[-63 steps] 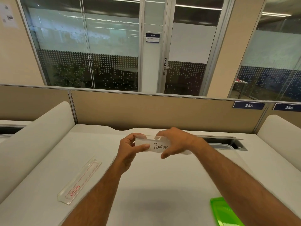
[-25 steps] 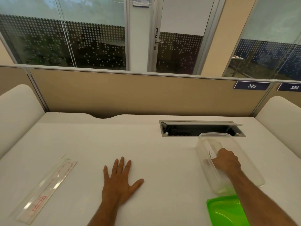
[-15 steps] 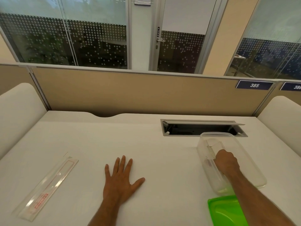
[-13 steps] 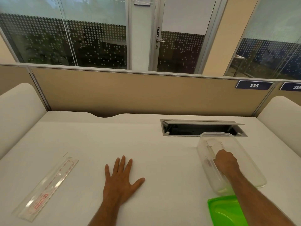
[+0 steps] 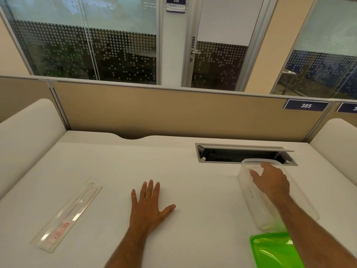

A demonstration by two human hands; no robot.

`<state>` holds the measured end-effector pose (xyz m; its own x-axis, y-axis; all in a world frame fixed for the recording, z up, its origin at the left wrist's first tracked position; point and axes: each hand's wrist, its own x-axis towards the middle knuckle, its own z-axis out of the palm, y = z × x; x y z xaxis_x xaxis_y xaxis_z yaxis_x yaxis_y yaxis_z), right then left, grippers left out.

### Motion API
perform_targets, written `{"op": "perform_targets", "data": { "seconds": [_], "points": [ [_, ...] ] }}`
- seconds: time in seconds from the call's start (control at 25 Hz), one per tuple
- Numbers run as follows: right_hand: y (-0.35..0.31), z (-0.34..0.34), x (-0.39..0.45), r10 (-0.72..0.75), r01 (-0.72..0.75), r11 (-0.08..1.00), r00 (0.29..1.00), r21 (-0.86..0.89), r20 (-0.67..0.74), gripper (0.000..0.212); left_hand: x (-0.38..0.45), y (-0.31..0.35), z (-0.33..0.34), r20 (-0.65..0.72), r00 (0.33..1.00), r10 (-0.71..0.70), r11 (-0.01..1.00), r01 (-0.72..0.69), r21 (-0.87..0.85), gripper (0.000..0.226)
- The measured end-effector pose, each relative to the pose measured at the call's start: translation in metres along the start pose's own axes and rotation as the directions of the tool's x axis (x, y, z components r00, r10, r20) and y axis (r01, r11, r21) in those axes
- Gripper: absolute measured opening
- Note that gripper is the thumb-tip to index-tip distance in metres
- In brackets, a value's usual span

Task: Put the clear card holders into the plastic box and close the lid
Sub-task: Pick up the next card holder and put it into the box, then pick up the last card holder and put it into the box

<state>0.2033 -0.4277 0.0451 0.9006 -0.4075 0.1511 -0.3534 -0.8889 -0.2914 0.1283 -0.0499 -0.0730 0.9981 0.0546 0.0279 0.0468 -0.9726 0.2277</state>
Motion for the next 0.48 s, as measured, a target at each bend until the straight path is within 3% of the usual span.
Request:
{"op": "perform_targets", "data": {
  "seconds": [0.12, 0.24, 0.48],
  "points": [
    [-0.019, 0.005, -0.004, -0.166, 0.161, 0.977, 0.986, 0.142, 0.026, 0.068, 0.007, -0.004, -0.017, -0.026, 1.000, 0.006, 1.000, -0.005, 0.014, 0.113],
    [-0.046, 0.020, -0.019, -0.384, 0.376, 0.921, 0.920, 0.099, 0.080, 0.077, 0.007, -0.012, -0.032, -0.055, 0.998, -0.005, 0.998, 0.008, 0.055, 0.113],
    [-0.118, 0.060, -0.068, -0.610, 0.601, 0.792, 0.769, 0.109, 0.190, 0.082, -0.009, -0.046, -0.055, -0.078, 0.996, -0.047, 0.990, 0.057, 0.133, 0.110]
  ]
}}
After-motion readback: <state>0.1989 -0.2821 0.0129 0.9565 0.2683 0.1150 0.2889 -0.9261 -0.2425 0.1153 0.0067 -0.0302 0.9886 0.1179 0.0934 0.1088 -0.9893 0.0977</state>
